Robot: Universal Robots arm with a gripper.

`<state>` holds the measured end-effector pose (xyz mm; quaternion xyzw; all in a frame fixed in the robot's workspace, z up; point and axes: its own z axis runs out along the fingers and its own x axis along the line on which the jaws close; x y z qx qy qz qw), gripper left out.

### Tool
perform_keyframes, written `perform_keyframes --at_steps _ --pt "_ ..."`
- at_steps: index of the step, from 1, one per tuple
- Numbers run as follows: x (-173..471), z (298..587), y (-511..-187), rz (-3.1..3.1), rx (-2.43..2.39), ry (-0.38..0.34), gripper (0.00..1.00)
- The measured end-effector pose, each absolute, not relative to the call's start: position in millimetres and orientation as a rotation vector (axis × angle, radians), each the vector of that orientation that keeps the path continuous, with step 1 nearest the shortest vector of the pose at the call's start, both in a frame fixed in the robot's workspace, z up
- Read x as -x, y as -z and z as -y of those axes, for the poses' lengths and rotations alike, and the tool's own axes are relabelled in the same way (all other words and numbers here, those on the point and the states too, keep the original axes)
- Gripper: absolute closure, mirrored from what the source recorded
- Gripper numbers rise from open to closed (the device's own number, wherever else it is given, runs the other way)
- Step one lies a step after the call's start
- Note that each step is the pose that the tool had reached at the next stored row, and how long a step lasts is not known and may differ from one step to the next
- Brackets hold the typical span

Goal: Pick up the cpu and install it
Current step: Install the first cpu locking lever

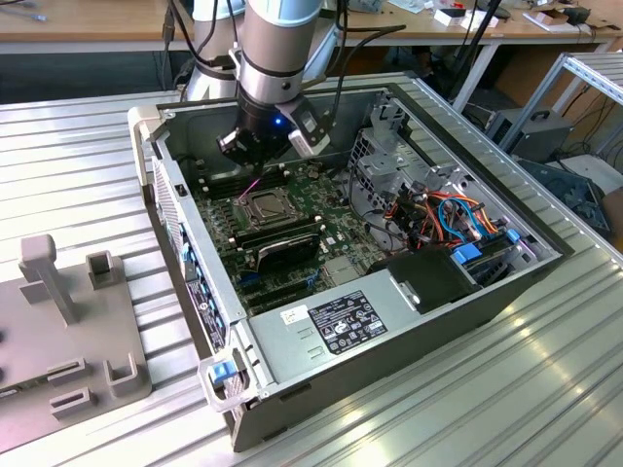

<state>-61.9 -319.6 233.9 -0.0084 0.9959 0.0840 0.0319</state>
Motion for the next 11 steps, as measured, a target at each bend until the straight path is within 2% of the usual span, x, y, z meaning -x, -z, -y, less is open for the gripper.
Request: perform_keyframes --at_steps 11 --pt "60.7 319.8 -227.6 -3.067 0.026 -0.259 0.89"
